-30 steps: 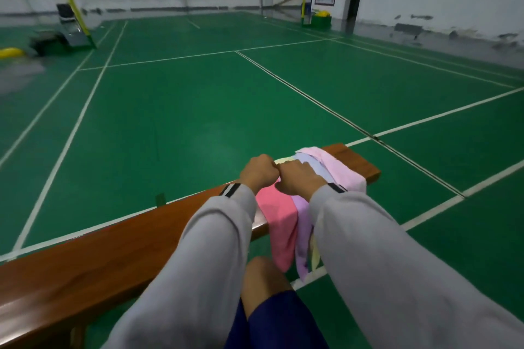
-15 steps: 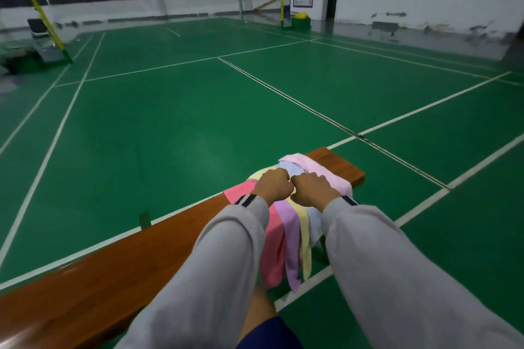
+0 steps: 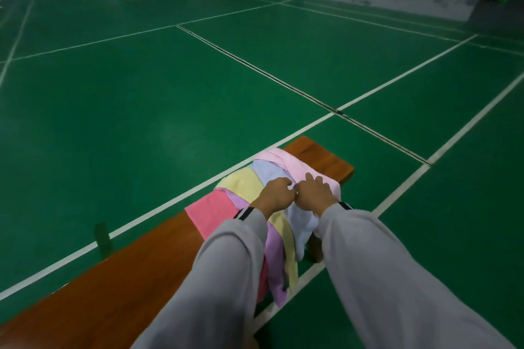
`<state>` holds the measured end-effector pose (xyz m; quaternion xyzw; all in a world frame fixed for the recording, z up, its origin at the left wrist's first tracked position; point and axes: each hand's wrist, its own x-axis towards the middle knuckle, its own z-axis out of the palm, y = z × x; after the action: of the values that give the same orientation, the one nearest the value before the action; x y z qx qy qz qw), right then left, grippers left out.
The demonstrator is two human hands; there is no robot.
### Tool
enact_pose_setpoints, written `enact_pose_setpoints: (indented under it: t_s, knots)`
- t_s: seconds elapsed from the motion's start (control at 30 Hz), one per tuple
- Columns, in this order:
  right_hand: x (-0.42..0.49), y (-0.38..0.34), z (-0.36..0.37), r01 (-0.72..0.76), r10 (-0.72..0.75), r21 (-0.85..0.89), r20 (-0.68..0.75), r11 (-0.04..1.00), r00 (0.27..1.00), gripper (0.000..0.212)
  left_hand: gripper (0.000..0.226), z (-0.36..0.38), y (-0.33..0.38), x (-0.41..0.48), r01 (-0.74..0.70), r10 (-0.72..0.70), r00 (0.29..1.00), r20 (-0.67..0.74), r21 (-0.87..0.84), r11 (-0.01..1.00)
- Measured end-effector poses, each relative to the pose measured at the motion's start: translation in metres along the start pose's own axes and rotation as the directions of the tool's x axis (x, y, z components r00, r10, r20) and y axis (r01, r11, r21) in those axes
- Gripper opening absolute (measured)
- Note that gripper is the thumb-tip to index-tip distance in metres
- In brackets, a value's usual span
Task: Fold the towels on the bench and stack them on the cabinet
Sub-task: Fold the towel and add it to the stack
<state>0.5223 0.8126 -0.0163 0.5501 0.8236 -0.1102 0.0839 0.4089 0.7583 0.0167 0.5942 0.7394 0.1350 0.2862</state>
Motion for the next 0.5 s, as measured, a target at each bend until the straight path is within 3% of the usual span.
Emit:
enact_pose_setpoints:
  t_s: [0.2, 0.37, 0.43, 0.5]
  knots:
    - [0.033, 0.005, 0.041, -0.116, 0.095, 0.140, 0.145, 0.983, 0.985, 0.048, 0.051, 0.015, -0.022, 0.026, 0.071, -0.070, 0.996, 0.064, -0.017, 0.997]
    - [0.033, -0.001, 0.040, -0.172, 0.148, 0.358, 0.095, 0.918, 0.984, 0.047, 0.042, 0.016, -0.030, 0.028, 0.125, -0.121, 0.990, 0.068, -0.069, 0.990]
    - [0.032, -0.007, 0.021, -0.187, 0.185, 0.574, 0.063, 0.797, 0.981, 0.040, 0.035, 0.008, -0.025, 0.023, 0.173, -0.164, 0.985, 0.060, -0.227, 0.958]
    - [0.025, -0.020, -0.012, -0.161, 0.199, 0.793, 0.051, 0.588, 0.979, 0.028, 0.045, -0.008, -0.013, 0.013, 0.245, -0.234, 0.968, 0.086, -0.507, 0.827]
